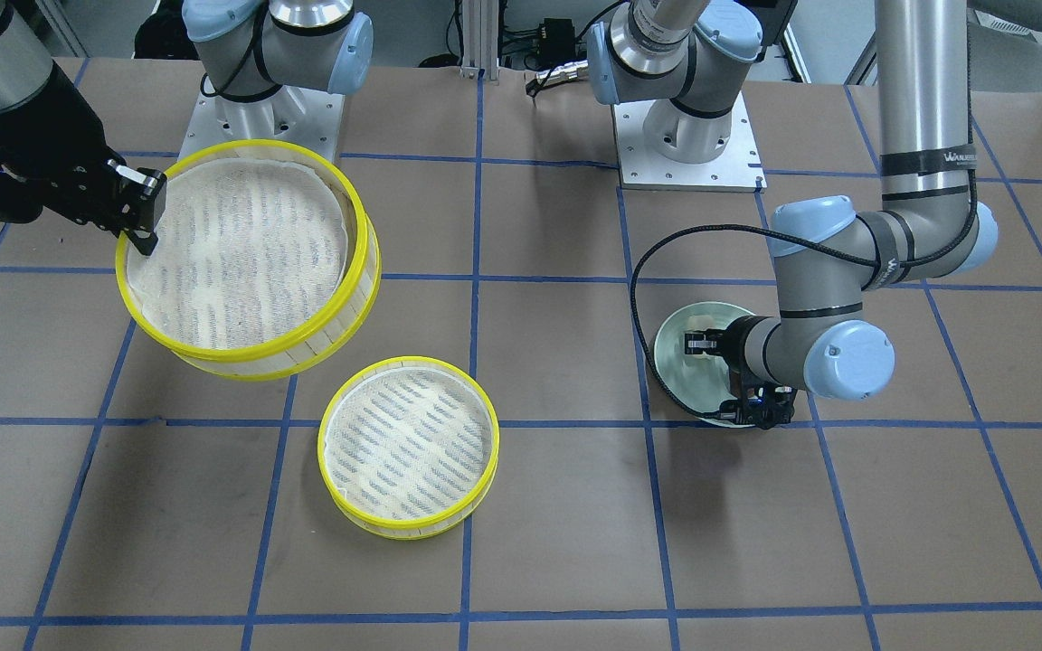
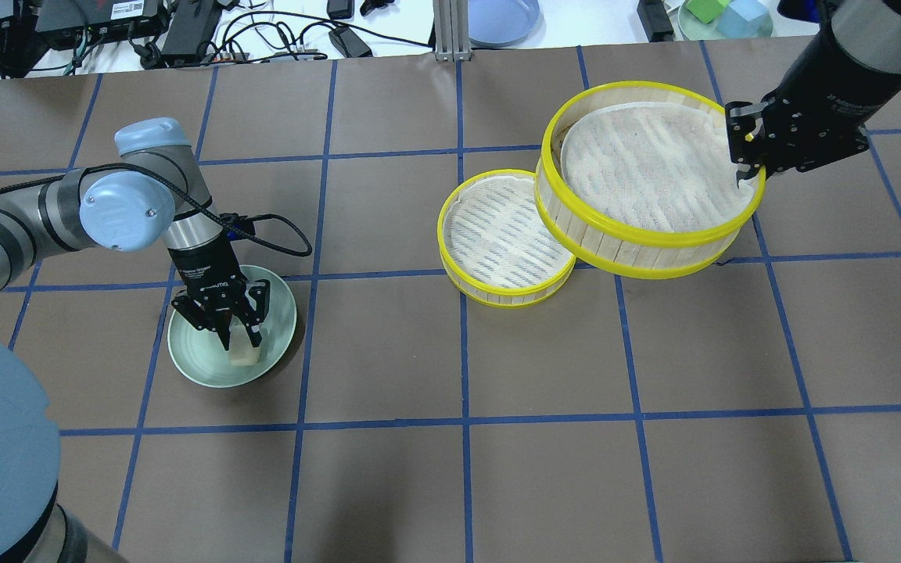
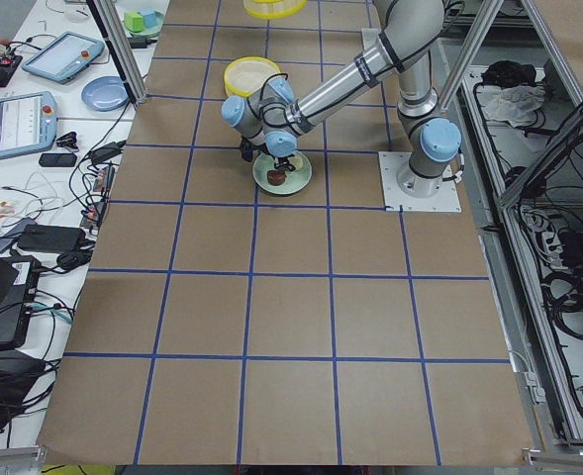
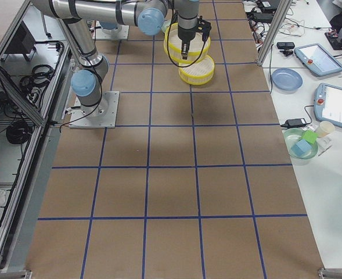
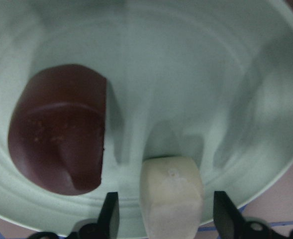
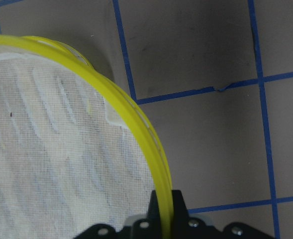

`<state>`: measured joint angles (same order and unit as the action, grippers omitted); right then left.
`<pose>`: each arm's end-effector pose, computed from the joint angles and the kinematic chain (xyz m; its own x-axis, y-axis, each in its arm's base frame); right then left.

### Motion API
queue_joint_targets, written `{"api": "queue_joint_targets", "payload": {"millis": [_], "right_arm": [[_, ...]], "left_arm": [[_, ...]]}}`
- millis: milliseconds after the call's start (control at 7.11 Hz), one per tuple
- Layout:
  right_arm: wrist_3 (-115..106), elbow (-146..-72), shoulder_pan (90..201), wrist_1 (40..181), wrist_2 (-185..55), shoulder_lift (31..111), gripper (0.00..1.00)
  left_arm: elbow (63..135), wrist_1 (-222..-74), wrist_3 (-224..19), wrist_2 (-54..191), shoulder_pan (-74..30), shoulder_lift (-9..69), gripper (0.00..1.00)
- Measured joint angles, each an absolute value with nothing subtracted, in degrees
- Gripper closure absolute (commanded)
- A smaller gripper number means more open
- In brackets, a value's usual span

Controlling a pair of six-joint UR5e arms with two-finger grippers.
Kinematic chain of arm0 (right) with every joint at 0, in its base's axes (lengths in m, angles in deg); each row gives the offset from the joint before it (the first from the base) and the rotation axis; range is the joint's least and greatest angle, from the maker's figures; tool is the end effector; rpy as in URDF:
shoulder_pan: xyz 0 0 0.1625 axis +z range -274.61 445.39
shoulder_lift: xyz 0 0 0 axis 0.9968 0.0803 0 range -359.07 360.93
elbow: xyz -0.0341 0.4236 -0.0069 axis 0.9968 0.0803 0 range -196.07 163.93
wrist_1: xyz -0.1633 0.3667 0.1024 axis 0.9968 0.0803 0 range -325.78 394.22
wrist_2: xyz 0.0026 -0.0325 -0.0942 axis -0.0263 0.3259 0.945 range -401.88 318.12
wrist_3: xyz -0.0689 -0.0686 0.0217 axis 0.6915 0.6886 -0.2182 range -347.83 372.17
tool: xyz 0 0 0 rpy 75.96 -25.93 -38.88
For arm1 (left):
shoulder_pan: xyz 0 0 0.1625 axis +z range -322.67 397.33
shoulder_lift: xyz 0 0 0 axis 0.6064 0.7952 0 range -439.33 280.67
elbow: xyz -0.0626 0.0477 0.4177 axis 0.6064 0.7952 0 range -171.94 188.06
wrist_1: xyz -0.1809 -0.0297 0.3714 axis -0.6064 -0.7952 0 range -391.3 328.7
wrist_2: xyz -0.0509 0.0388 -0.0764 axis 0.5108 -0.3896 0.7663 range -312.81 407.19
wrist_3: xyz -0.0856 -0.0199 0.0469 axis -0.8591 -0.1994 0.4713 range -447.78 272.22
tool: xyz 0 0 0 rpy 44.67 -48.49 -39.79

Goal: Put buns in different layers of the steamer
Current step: 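Grasp the white bun with the left gripper and lift it, then carry the white bun over the lower steamer layer and release it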

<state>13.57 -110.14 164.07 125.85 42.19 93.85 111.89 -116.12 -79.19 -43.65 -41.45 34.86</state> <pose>0.0483 -0.4901 0.4808 -0.9799 0.1705 -0.1031 0.1725 0.9849 -0.0109 -0.0296 -0.5287 0.1709 -0.9957 -0.0616 0.0687 -0.0150 0.8427 0.5382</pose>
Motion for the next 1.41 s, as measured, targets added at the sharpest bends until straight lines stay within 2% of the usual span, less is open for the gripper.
{"api": "queue_joint_targets", "payload": {"millis": [422,703,984,1406], "right_arm": [[13.4,-110.4,164.3,125.8,42.4,94.2,1.0],[13.5,-111.6,164.5,125.7,42.6,95.4,1.0],[13.4,-111.9,164.5,125.8,42.2,95.8,1.0],[13.5,-112.1,164.6,125.7,42.1,95.8,1.0]], "left_arm": [[109.1,-116.0,-78.2,-43.9,-41.5,33.8,1.0],[104.5,-116.5,-79.2,-42.0,-42.1,31.2,1.0],[99.7,-117.3,-86.1,-35.8,-43.5,29.2,1.0],[98.4,-110.8,-99.8,-22.5,-49.5,29.1,1.0]]}}
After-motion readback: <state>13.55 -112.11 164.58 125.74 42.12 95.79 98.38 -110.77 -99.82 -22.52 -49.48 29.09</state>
